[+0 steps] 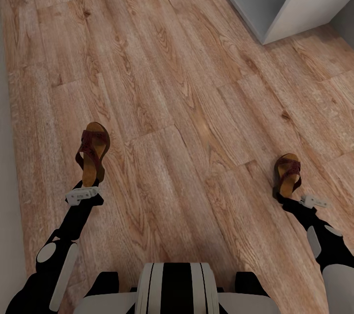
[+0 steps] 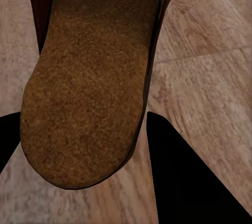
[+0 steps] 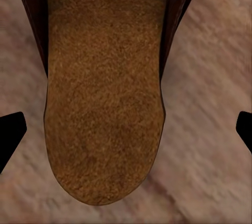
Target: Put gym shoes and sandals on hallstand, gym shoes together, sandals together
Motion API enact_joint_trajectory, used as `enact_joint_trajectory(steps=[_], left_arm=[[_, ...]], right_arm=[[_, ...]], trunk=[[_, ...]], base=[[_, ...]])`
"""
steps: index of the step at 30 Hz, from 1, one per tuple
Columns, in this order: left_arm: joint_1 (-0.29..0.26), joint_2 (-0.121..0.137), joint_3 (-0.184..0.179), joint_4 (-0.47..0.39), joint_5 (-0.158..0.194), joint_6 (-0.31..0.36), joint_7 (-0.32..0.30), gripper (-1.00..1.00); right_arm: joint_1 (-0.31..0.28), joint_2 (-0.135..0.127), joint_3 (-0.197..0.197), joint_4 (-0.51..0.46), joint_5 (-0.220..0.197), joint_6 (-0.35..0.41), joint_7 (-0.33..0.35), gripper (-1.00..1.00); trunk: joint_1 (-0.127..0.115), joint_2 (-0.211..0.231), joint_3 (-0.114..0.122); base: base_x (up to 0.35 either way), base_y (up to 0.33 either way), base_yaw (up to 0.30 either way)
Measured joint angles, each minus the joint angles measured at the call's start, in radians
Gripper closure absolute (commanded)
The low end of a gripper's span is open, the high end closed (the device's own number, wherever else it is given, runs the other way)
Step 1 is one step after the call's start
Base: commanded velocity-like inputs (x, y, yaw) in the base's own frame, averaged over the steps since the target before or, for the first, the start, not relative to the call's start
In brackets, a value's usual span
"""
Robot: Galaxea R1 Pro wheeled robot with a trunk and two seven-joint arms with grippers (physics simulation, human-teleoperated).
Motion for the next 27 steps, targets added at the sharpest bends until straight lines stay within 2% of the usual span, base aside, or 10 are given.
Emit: enact_joint_trajectory(steps=[27], left_arm=[[0.000,0.001,0.000,0.001,0.000,0.000,0.000,1.00]], right_arm=[[-0.019,0.001,0.002,0.020,0.001,-0.018,0.000,-1.00]], trunk=[[0.000,0.000,0.000]], base=[[0.000,0.000,0.000]])
